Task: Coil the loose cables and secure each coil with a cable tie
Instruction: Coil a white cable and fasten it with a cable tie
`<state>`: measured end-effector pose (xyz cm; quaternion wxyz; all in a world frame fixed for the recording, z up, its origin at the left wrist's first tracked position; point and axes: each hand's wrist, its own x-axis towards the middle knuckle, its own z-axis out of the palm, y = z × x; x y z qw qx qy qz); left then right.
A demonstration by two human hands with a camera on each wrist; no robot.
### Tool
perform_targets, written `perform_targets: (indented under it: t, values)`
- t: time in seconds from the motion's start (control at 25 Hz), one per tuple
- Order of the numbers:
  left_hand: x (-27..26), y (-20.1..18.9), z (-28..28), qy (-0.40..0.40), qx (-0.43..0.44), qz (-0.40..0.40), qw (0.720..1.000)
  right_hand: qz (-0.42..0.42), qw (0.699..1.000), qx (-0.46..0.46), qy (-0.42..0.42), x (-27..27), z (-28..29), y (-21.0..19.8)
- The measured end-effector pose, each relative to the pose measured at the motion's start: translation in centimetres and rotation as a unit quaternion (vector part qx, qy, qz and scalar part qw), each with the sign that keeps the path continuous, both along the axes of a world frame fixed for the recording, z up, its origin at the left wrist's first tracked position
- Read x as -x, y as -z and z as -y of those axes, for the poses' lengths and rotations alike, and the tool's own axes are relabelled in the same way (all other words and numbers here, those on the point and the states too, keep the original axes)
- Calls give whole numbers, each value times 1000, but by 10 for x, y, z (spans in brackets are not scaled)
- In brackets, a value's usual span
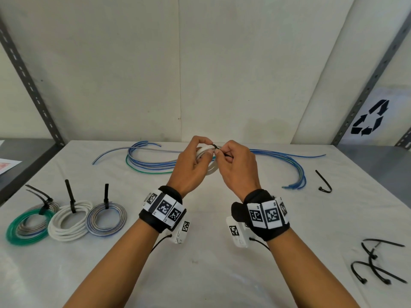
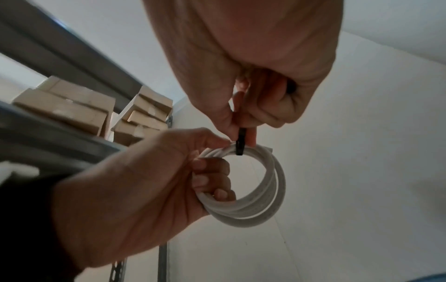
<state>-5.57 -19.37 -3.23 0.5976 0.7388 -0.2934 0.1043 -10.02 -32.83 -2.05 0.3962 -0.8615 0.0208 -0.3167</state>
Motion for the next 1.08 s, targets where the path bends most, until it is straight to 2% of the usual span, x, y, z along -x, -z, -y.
perform_targets:
  t: [0.16,0.52,0.64,0.72,0.88,1.0,1.08]
  values:
    - [-5,6,-5,14,-83,102,991,-28,996,-86,-26,-2,5,0]
    - [-16,15,-8,25,-135,148,979,-56,983,-167,-42,-2,12,-2]
    - [-21,18,-7,-8,-162,181,970,-65,981,-175,-44,-2,11,-1]
    - [-21,18,-7,-29,-139,193,971,-65,982,-172,-42,-4,9,-2]
    - [-22,17,-8,-43,-93,197,975,-56,985,-158,-35,-8,9,1]
    - [-24,10,-8,13,-138,116,983,-61,987,-146,-14,-6,18,6]
    - [-23,8,-5,16,-168,101,981,-56,989,-136,-3,-4,21,6]
